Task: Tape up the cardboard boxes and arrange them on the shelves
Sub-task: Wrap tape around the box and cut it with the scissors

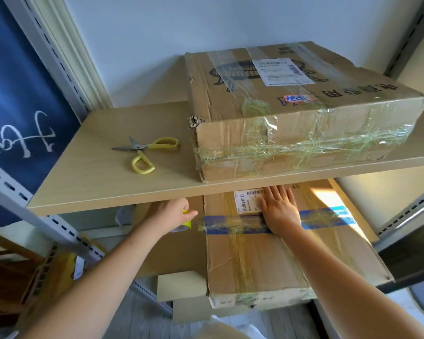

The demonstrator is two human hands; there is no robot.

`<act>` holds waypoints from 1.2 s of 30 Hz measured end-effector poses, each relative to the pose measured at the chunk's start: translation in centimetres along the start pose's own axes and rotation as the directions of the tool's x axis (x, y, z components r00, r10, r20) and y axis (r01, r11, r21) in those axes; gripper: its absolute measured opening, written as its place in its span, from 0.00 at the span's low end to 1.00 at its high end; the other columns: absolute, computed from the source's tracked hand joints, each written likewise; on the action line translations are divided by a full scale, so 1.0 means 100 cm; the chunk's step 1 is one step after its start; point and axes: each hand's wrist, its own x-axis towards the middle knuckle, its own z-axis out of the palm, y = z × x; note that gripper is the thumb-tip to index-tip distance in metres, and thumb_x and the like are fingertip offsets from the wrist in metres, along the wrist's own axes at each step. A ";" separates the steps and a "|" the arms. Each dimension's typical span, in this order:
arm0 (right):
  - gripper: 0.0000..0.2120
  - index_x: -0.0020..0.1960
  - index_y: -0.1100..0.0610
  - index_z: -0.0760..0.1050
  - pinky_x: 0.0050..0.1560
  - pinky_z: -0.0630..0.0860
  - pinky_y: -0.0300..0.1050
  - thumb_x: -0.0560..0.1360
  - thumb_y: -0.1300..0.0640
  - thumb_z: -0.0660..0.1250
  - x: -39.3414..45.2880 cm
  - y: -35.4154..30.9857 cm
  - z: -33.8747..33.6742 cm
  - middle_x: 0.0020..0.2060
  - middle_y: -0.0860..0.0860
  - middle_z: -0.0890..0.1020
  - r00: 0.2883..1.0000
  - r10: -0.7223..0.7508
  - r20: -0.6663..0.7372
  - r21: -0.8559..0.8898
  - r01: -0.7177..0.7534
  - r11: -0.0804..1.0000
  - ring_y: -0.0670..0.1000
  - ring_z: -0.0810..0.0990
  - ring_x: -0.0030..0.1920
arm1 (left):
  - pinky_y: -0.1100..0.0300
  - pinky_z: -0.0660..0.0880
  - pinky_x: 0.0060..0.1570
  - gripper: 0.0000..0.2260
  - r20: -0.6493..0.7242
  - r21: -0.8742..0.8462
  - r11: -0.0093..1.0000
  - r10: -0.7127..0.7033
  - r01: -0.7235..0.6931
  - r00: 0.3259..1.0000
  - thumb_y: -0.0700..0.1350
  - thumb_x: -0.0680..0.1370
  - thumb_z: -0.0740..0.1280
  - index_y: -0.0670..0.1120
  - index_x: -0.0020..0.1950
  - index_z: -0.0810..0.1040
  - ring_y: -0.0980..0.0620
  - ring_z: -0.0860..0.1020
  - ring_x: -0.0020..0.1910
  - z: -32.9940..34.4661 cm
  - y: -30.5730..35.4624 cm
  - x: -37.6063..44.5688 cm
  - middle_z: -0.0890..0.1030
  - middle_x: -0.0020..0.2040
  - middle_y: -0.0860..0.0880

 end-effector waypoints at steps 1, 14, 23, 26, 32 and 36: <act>0.31 0.80 0.55 0.46 0.78 0.38 0.51 0.82 0.40 0.37 0.000 -0.001 -0.001 0.80 0.52 0.49 1.000 -0.001 0.013 -0.004 0.001 1.000 0.52 0.43 0.79 | 0.59 0.62 0.31 0.19 -0.010 0.036 0.999 0.005 -0.005 1.000 0.60 0.79 0.64 0.50 0.34 0.66 0.50 0.69 0.31 0.008 -0.003 -0.001 0.66 0.29 0.52; 0.45 0.80 0.55 0.41 0.76 0.35 0.56 0.74 0.26 0.36 -0.038 -0.130 0.002 0.79 0.54 0.44 0.985 -0.116 0.127 0.063 0.109 0.992 0.55 0.37 0.78 | 0.57 0.75 0.37 0.16 0.124 -0.316 0.943 -0.068 0.105 0.990 0.58 0.82 0.58 0.48 0.51 0.79 0.49 0.81 0.41 0.070 -0.008 -0.009 0.82 0.45 0.49; 0.48 0.80 0.55 0.44 0.75 0.32 0.59 0.72 0.29 0.55 -0.034 -0.133 0.001 0.79 0.56 0.50 0.937 -0.226 0.265 0.020 0.229 0.973 0.59 0.41 0.79 | 0.52 0.75 0.56 0.18 0.282 -0.574 0.806 0.029 0.144 0.959 0.57 0.83 0.53 0.50 0.62 0.76 0.52 0.76 0.52 0.065 -0.025 -0.008 0.80 0.58 0.48; 0.44 0.78 0.52 0.54 0.77 0.39 0.58 0.70 0.30 0.59 -0.024 -0.132 -0.003 0.74 0.52 0.61 0.933 -0.235 0.273 0.050 0.230 0.972 0.57 0.52 0.76 | 0.45 0.77 0.56 0.15 0.298 -0.567 0.813 0.055 0.130 0.953 0.57 0.82 0.55 0.52 0.56 0.77 0.49 0.79 0.51 0.062 -0.023 -0.006 0.81 0.52 0.48; 0.31 0.71 0.52 0.67 0.76 0.51 0.54 0.72 0.38 0.62 -0.017 -0.152 -0.018 0.70 0.53 0.70 0.937 -0.191 0.294 0.094 0.170 0.981 0.57 0.62 0.72 | 0.50 0.77 0.54 0.16 0.106 -0.529 0.841 -0.071 0.117 0.992 0.59 0.81 0.54 0.53 0.58 0.75 0.47 0.78 0.53 0.040 -0.024 -0.012 0.80 0.55 0.49; 0.34 0.75 0.56 0.60 0.76 0.55 0.50 0.73 0.49 0.66 -0.041 -0.180 -0.035 0.73 0.55 0.64 0.956 -0.135 0.259 0.194 0.086 0.977 0.57 0.59 0.74 | 0.56 0.72 0.61 0.19 -0.064 -0.436 0.897 -0.113 0.074 0.992 0.56 0.82 0.54 0.50 0.69 0.71 0.46 0.75 0.63 0.003 -0.039 -0.037 0.76 0.66 0.49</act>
